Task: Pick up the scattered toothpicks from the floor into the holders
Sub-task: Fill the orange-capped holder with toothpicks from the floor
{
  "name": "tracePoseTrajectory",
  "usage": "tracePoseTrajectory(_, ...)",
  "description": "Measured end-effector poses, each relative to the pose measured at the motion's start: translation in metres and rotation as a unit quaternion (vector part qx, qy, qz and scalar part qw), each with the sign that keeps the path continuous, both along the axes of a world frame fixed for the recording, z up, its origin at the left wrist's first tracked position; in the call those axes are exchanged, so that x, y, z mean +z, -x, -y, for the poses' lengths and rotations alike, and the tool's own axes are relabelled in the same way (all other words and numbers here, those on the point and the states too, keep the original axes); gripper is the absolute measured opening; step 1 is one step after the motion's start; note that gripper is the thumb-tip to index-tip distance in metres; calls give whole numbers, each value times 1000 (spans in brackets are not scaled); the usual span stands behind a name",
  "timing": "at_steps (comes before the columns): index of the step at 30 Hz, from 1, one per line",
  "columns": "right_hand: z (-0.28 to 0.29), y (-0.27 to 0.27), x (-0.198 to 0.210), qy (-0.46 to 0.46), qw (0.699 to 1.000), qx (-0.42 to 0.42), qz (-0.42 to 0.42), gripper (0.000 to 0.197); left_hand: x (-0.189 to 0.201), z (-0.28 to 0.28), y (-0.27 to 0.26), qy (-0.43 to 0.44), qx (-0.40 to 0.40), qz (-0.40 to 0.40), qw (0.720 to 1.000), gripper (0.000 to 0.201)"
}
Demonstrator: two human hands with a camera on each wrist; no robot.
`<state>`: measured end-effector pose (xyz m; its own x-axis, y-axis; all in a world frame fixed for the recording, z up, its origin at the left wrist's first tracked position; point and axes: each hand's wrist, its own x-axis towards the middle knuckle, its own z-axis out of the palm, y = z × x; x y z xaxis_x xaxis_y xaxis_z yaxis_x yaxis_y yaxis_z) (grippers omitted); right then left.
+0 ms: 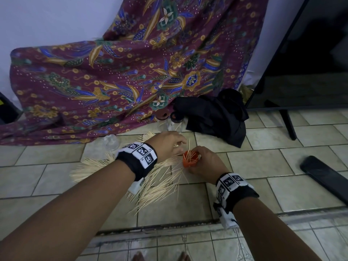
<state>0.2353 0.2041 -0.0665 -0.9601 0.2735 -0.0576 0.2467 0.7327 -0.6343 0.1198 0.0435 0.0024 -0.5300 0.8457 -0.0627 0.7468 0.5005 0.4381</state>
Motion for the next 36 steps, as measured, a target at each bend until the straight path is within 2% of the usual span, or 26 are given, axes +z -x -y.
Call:
tracePoseTrajectory(4, 0, 2, -2, -2, 1000, -3, 8, 49, -7, 18, 13, 126, 33, 12, 991, 43)
tracePoseTrajectory(8, 0, 2, -4, 3, 1000, -1, 9, 47, -24, 22, 5, 204, -11, -11, 979, 62)
tracePoseTrajectory(11, 0, 3, -4, -1, 1000, -1, 6, 46, -31, 20, -2, 214, -23, -53, 975, 51)
tracePoseTrajectory(14, 0, 3, -5, -2, 1000, -4, 6, 45, -33, 20, -2, 196, -15, -59, 979, 39)
tracePoseTrajectory(20, -1, 3, -5, -8, 1000, -4, 8, 43, -32, 19, 1, 204, 4, -84, 975, 30)
tracePoseTrajectory(24, -1, 3, -6, -10, 1000, -3, 6, 43, -28, 20, 4, 157, 42, -69, 984, 26)
tracePoseTrajectory(27, -1, 3, -6, -6, 1000, -5, 8, 43, -25, 24, 11, 73, 116, 17, 990, 13)
tracePoseTrajectory(29, -1, 3, -5, -3, 1000, -7, 12, 44, -20, 27, 14, 17, 153, 74, 985, 9)
tracePoseTrajectory(33, 0, 2, -2, -11, 1000, -2, 12, 45, -7, 28, 17, -93, 174, 154, 968, 9)
tracePoseTrajectory(36, 1, 2, -1, -17, 1000, 5, 14, 50, -1, 22, 15, -147, 172, 180, 957, 9)
